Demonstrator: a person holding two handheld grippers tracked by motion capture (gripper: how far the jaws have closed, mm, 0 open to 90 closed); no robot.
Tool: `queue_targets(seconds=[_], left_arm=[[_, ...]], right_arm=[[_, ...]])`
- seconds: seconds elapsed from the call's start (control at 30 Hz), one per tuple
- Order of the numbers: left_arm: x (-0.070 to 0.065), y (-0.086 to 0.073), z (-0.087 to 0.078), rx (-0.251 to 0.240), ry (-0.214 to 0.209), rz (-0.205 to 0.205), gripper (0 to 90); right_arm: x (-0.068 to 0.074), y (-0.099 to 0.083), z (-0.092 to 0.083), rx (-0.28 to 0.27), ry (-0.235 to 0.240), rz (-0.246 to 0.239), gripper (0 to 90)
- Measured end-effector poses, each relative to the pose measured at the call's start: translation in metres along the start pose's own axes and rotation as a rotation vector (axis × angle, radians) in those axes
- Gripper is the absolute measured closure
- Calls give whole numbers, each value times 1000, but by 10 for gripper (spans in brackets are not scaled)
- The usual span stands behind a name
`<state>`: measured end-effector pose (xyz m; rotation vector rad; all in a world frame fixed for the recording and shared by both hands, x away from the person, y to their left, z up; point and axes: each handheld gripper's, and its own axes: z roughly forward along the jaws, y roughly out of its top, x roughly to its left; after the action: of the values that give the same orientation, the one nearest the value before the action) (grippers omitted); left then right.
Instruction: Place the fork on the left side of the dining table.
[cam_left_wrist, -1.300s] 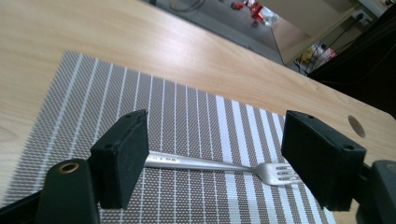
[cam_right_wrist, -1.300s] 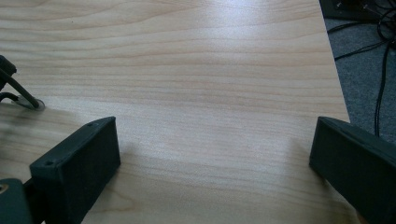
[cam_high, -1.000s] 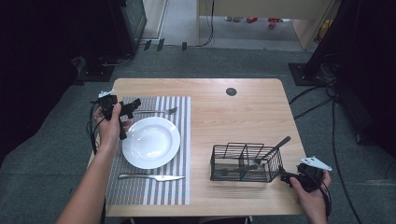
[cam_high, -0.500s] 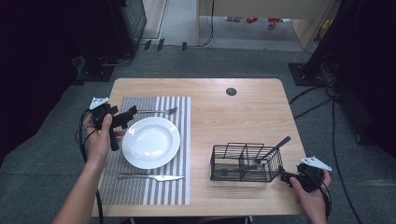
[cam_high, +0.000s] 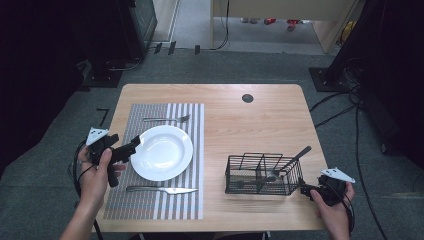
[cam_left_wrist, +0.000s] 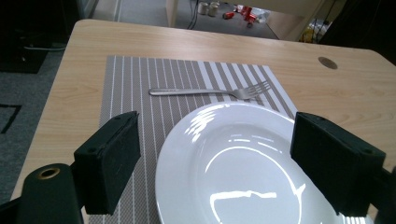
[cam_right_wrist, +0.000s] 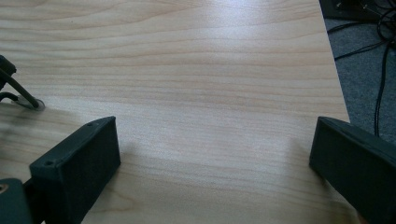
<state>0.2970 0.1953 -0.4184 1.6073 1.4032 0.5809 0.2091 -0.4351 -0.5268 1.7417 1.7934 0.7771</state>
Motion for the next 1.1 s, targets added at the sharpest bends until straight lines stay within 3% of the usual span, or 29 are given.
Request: queue_targets(seconds=[0.1,0.17,0.37,0.83,1.1], left_arm=[[-1,-5,-5,2,10,21,164],[-2,-10,-9,-2,37,65,164],[1,-29,-18,18,21,57,151],[23,-68,-30,53,81,27,151],[31,-85,-29,105,130,70,139]], right_arm=[[0,0,0,0,0,0,14],[0,0,0,0,0,0,14],[0,0,0,1,0,0,14],[0,0,0,2,0,1,14],[0,0,0,1,0,0,14]])
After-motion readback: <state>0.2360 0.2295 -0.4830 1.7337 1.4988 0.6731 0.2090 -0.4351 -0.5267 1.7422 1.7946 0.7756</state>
